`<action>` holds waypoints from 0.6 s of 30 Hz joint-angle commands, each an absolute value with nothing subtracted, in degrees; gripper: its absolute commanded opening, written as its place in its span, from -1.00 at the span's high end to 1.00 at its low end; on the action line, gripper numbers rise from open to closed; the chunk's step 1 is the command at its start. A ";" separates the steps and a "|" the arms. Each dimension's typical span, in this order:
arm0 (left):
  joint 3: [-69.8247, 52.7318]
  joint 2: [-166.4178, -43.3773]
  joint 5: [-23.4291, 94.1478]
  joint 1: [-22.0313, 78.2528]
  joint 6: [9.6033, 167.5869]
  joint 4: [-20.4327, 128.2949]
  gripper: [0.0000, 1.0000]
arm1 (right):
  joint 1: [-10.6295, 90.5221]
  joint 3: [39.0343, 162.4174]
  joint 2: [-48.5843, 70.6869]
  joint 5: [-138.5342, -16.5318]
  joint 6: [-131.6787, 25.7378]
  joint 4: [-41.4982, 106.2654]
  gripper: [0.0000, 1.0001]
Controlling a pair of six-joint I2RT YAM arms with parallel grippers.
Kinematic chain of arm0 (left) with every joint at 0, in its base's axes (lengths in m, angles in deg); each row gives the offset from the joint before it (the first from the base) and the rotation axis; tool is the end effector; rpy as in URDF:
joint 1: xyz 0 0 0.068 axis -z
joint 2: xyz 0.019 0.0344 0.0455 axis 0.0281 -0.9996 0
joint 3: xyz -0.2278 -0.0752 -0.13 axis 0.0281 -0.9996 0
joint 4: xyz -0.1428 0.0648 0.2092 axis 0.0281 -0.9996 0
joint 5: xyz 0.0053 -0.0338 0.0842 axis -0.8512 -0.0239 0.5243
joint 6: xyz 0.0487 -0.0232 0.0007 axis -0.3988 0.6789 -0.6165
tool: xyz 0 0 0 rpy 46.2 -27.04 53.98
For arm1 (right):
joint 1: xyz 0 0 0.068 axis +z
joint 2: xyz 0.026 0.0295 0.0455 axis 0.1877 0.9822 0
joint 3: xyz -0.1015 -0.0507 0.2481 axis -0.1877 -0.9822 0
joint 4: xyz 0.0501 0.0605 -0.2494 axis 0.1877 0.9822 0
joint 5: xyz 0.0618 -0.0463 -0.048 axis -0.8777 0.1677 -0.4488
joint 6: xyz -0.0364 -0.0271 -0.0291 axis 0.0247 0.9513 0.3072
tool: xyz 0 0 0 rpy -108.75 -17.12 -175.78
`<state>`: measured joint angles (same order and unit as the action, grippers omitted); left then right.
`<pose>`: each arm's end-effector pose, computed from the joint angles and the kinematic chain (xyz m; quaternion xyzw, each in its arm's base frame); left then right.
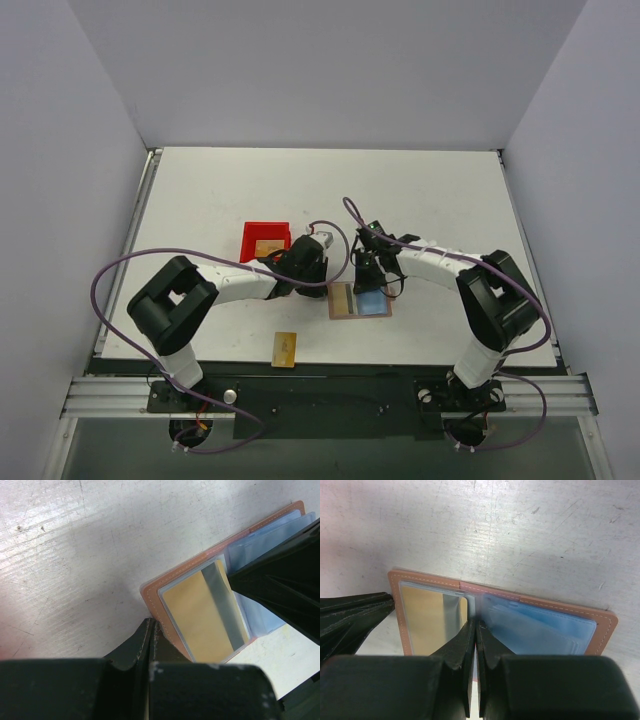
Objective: Put the credit cards into the card holder
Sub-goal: Pick up the credit card at the corner of the board.
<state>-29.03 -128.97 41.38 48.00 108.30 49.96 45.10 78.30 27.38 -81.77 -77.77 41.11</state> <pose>0.2357 -0.2496 0.1492 0.1300 0.9295 -0.2304 0.2571 0.2737 0.1954 0.1599 -0.0544 0.9437 0.2517 0.2078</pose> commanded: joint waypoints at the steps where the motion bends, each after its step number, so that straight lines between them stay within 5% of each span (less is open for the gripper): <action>1: -27.98 -130.39 41.07 48.28 108.30 50.07 1.00 | 45.18 77.30 28.41 -86.06 -79.03 38.03 1.00; 18: -27.98 -127.93 42.30 48.02 108.39 49.37 1.00 | 42.29 76.69 18.75 -82.02 -77.36 40.93 0.91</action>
<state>-29.01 -128.97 41.56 48.00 108.33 50.00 43.05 77.10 23.77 -83.69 -78.01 39.73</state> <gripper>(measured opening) 0.044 0.031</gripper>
